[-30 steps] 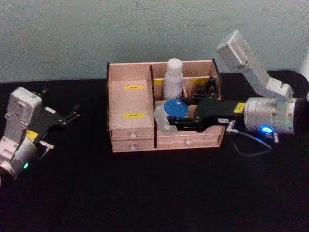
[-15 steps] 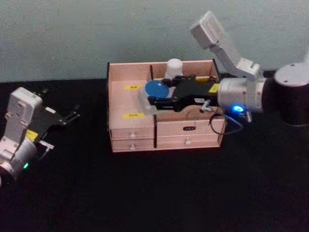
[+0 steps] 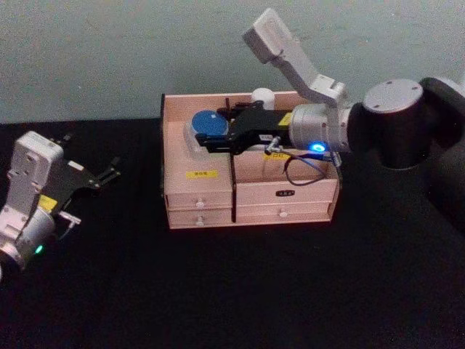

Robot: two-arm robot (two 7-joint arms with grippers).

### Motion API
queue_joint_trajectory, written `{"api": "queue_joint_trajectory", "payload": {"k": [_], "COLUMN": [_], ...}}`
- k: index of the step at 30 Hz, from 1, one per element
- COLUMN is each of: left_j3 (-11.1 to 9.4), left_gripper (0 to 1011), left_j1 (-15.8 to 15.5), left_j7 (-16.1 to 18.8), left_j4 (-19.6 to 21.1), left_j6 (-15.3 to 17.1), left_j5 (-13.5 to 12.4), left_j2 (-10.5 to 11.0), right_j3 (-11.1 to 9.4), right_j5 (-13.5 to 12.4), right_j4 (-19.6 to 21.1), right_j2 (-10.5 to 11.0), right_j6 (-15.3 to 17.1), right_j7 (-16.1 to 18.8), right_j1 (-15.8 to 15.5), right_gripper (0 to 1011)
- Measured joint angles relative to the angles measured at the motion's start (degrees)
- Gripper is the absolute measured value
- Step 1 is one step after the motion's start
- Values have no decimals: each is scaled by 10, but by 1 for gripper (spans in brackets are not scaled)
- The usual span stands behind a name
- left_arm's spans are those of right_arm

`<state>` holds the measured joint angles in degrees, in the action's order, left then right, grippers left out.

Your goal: Pick up the facial cleanser and watermelon frost from the table and place them into the tiered storage box.

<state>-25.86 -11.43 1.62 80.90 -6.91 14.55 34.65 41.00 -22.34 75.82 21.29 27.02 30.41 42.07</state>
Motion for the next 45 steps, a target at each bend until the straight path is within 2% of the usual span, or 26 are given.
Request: {"api": "queue_joint_trajectory", "payload": {"k": [11, 19, 36, 45], "left_j3": [0, 0, 0, 0], "left_gripper": [1001, 1001, 1001, 1001], "left_j1": [0, 0, 0, 0], "left_j7": [0, 0, 0, 0], "left_j4": [0, 0, 0, 0], "left_j6": [0, 0, 0, 0], "left_j5": [0, 0, 0, 0], "left_j2": [0, 0, 0, 0], "right_j3": [5, 1, -1, -1], "right_j5": [29, 38, 65, 65], "right_j4": [-86, -119, -135, -134], "right_j2": [-51, -69, -85, -84], "right_j6": [-1, -2, -2, -1], "right_j7": [-5, 1, 12, 11], "right_j1": [36, 46, 46, 45], "right_gripper": [720, 720, 720, 720]}}
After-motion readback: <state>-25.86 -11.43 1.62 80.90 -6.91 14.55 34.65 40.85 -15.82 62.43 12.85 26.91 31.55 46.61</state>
